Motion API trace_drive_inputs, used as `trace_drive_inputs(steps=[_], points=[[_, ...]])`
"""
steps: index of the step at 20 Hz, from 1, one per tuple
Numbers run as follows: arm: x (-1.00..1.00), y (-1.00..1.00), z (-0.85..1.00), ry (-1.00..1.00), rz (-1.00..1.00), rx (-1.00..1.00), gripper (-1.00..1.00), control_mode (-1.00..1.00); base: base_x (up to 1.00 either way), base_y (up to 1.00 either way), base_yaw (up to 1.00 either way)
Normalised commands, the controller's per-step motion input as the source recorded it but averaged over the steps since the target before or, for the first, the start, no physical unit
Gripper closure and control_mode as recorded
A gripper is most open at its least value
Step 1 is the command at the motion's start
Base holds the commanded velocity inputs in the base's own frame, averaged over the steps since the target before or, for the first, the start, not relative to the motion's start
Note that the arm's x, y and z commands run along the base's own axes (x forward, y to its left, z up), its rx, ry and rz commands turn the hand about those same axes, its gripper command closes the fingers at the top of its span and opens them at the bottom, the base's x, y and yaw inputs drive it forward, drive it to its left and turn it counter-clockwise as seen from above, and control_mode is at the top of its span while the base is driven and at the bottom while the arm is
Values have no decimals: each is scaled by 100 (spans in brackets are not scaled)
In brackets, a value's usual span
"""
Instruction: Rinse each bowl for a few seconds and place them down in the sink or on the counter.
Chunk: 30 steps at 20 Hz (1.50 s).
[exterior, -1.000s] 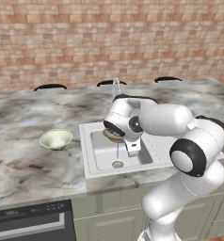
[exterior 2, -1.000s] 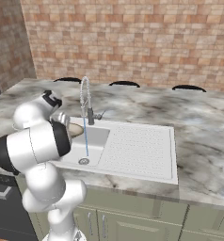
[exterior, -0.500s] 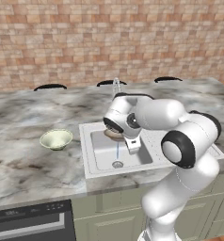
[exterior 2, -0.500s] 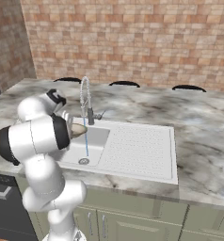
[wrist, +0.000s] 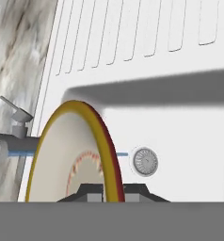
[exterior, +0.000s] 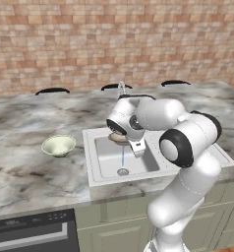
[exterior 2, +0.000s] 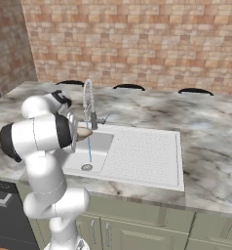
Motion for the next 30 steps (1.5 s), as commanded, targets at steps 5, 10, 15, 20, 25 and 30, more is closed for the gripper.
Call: trace_drive_inputs(steps=[5, 10, 15, 20, 25, 30], points=[[26, 9, -5, 0, -1, -10, 100, -100, 0, 0, 0], [9, 13, -5, 0, -2, -11, 100, -100, 0, 0, 0], [8, 15, -8, 0, -2, -10, 100, -100, 0, 0, 0], [1, 1, -1, 0, -2, -9, 100, -100, 0, 0, 0], [43, 0, -13, 1, -4, -8, 100, -100, 0, 0, 0], [43, 13, -18, 0, -4, -8, 100, -100, 0, 0, 0]])
